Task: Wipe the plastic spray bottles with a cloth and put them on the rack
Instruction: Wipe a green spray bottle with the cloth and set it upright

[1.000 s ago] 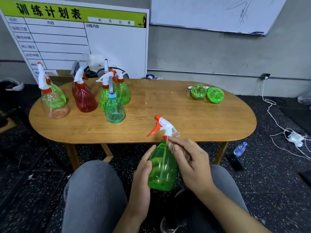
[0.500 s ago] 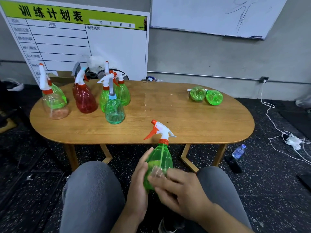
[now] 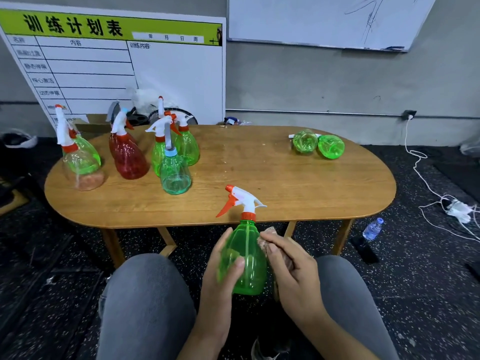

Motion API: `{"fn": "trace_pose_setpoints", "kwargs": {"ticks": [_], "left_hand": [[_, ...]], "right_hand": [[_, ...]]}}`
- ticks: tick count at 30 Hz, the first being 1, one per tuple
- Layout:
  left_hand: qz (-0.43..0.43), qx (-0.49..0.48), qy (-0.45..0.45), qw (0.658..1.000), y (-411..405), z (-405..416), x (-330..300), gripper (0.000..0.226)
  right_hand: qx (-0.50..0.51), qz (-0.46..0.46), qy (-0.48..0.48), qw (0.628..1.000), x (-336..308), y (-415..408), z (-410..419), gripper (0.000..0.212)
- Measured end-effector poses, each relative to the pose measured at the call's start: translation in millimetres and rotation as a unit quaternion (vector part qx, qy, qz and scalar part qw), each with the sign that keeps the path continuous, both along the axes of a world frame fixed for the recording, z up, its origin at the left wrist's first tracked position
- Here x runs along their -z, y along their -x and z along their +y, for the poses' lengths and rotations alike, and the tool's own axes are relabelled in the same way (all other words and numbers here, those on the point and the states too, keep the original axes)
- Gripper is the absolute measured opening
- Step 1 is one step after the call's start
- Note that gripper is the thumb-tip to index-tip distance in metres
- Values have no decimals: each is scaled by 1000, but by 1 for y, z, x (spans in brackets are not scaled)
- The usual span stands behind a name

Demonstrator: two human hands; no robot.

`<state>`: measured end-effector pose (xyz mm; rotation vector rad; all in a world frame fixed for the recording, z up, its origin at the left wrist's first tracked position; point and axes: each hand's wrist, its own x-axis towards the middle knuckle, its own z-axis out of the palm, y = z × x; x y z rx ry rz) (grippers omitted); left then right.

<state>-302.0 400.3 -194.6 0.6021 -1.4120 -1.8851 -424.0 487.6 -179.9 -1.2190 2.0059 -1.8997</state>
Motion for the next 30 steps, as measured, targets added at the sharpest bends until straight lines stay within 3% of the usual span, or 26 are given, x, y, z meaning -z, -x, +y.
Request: {"fn": "trace_pose_setpoints", "kwargs": {"ticks": [7, 11, 16, 25, 27, 30], "left_hand": [[7, 15, -8, 1000, 2, 2, 2, 68], [14, 28, -18, 999, 3, 4, 1, 66], [3, 9, -12, 1000, 0, 1, 3, 55], [41, 6, -46, 998, -6, -2, -3, 44], [47, 7, -47, 998, -6, -2, -4, 45], [47, 13, -33, 998, -3, 0, -7, 51]], "right_hand": [[5, -23, 41, 999, -13, 8, -10, 27], [0, 12, 42, 999, -30, 15, -22, 25], [-20, 116, -53, 992, -22, 10, -26, 27], [-152, 346, -32, 925, 0, -15, 19, 27], [-152, 345, -21, 926, -5, -13, 19, 25], [-99, 277, -7, 956, -23, -4, 7, 23]]}}
